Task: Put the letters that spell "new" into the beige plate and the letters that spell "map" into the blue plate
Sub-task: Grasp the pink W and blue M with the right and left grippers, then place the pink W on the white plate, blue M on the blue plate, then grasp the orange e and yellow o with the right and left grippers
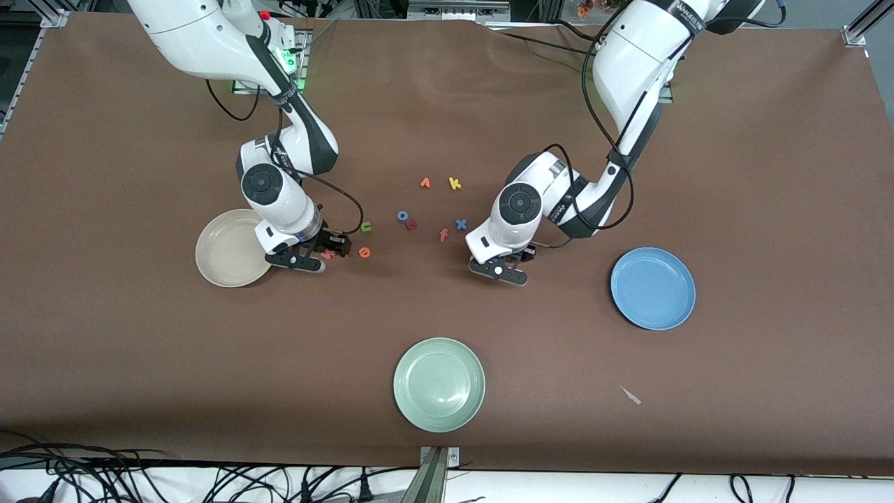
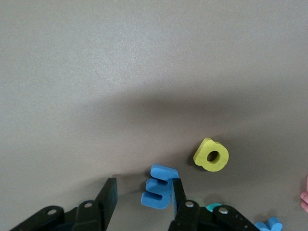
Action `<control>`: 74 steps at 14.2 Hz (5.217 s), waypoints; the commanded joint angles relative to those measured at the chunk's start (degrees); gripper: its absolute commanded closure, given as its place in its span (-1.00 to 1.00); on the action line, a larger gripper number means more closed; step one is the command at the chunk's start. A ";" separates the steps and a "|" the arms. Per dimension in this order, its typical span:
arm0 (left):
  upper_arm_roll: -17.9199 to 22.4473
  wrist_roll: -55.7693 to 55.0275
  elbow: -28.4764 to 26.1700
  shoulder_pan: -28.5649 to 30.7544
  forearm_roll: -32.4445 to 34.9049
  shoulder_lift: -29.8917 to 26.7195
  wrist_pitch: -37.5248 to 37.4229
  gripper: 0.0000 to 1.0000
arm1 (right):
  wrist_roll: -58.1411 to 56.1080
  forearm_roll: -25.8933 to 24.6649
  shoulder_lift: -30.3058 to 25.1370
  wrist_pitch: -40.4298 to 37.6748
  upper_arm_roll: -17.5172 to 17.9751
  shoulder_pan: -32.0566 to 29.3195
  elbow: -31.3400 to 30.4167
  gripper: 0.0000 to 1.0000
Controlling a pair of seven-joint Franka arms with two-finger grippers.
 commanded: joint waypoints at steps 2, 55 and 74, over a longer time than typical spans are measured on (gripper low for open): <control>0.02 -0.18 1.06 -0.60 0.92 0.38 -0.24 -0.08 | 1.18 -1.43 0.02 0.88 -0.45 0.55 -0.45 -0.12; -9.30 -6.55 1.06 17.17 -0.49 -6.57 -15.28 -1.00 | -23.73 1.55 -14.74 -12.03 -13.04 2.03 -7.40 -0.37; -6.75 -49.49 1.15 3.79 0.39 2.75 7.58 0.00 | 2.31 0.59 -0.97 -9.31 -11.26 18.74 6.55 -0.41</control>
